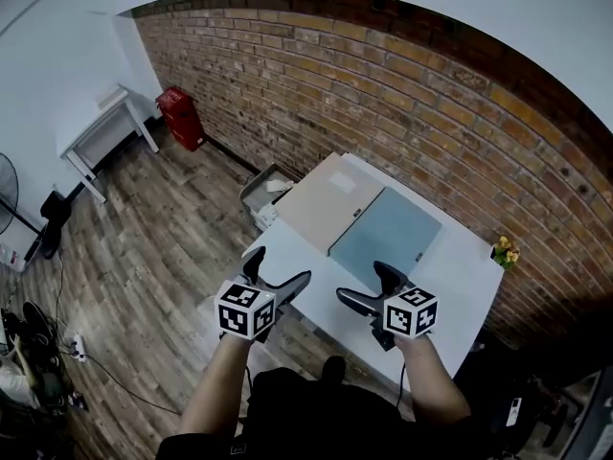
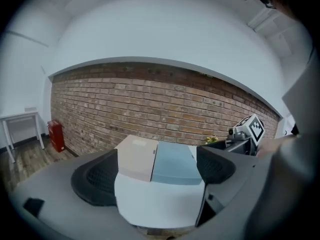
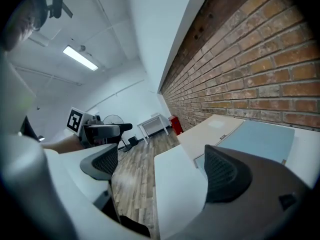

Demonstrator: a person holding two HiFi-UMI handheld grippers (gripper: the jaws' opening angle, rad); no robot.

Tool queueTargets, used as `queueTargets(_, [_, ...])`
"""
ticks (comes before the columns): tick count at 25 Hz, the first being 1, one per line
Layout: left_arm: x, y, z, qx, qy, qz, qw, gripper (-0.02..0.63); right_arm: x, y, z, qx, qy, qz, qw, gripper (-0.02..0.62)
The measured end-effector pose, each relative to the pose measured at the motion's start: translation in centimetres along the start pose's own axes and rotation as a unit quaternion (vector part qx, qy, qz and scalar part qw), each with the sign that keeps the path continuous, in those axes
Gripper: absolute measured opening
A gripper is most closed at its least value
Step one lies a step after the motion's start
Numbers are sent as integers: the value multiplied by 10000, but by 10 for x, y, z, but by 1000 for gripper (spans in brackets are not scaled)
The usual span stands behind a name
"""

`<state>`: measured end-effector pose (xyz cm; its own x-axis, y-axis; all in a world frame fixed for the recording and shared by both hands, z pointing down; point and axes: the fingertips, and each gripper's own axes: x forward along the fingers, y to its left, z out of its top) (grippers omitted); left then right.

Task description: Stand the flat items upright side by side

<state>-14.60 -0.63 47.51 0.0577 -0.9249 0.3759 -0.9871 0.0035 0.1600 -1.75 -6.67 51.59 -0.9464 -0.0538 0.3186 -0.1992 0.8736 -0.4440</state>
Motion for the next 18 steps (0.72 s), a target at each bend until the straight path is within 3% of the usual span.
queueTargets(6, [46,17,9,60,97,-373,9992,505,5,-39,9,179,-45,-453,9988,547])
queueTargets(10, [71,26,20,191,195,-818,9963,505,10,-57,18,389,-139,-891,9952,541])
queueTargets(18, [121,12,17,504,565,-1790,9809,503,18,-73,24,501,-194,-1515,9870,534])
